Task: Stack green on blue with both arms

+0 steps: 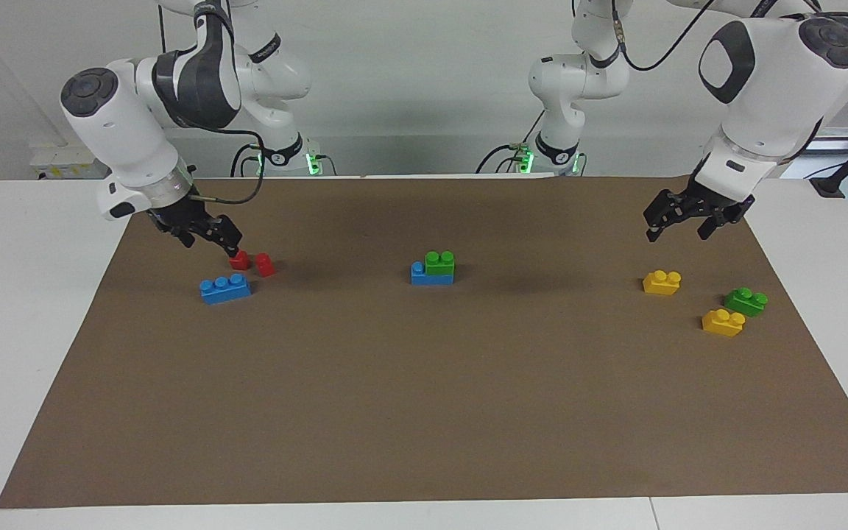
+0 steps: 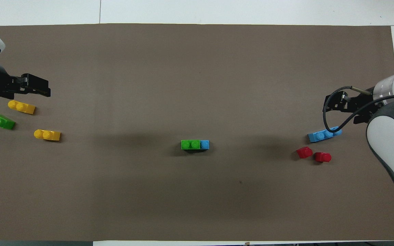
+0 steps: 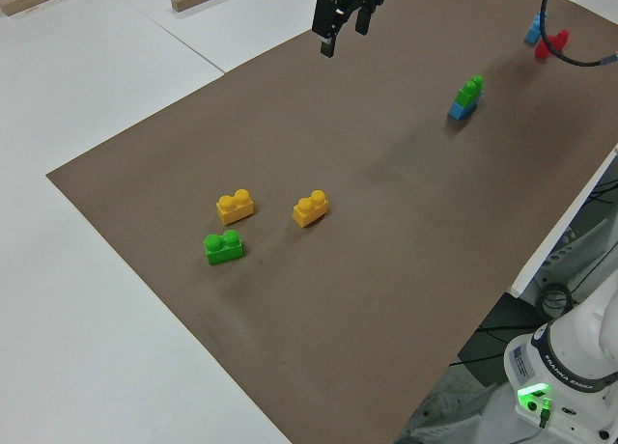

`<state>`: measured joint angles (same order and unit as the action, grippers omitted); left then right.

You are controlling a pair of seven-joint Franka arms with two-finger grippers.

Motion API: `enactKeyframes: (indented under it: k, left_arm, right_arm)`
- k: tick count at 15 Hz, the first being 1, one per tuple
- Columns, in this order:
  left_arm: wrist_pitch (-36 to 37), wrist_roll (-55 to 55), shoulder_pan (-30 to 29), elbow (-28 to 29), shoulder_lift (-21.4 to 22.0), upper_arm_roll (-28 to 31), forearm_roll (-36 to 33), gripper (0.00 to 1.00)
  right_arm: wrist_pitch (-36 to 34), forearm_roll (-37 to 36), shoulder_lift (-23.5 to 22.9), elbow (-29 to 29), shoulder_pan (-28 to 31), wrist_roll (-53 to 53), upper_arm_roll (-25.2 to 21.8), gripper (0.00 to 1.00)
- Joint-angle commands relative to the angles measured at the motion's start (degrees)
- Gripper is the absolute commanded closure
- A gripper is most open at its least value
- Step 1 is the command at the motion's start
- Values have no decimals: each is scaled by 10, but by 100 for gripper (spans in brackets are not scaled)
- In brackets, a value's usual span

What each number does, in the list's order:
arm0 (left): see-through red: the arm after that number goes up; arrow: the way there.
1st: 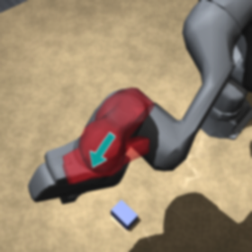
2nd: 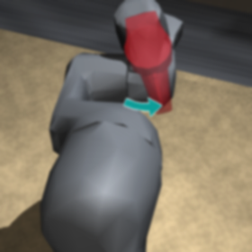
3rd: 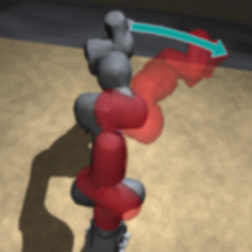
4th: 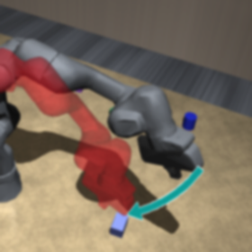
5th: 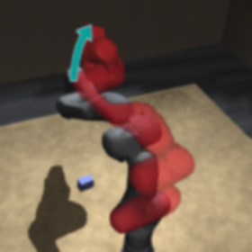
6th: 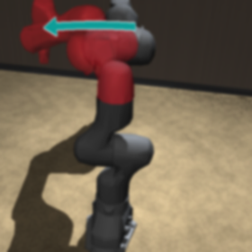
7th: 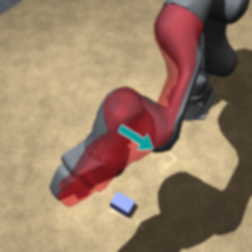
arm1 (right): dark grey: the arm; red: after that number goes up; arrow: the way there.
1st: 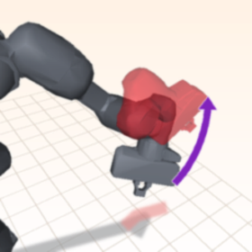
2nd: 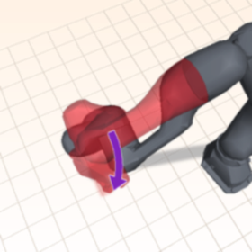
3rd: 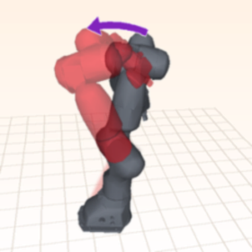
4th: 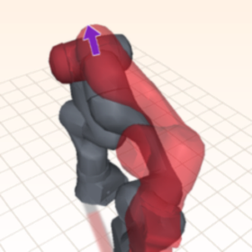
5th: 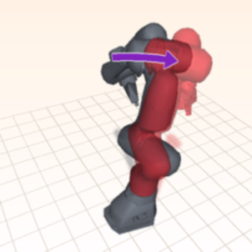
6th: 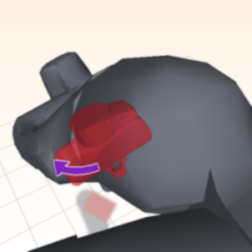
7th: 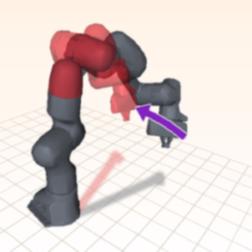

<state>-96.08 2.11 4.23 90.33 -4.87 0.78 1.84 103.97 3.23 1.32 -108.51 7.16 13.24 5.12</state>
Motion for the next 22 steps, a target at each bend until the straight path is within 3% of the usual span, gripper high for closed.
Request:
enactKeyframes:
  k: [1, 10, 22]
  left_arm:
    - [-3, -7, -4, -1, 5, 0, 11, 0]
    - [0, -11, 1, -1, 5, 1, 4, 0]
    - [1, -11, 1, -1, 6, 1, 4, 0]
  right_arm:
    - [-60, -9, 13, 36, 13, -41, 6, 0]
    - [-176, -27, 11, 122, 15, -88, 6, 0]
    - [-176, -52, 3, 146, 13, -145, 8, 0]
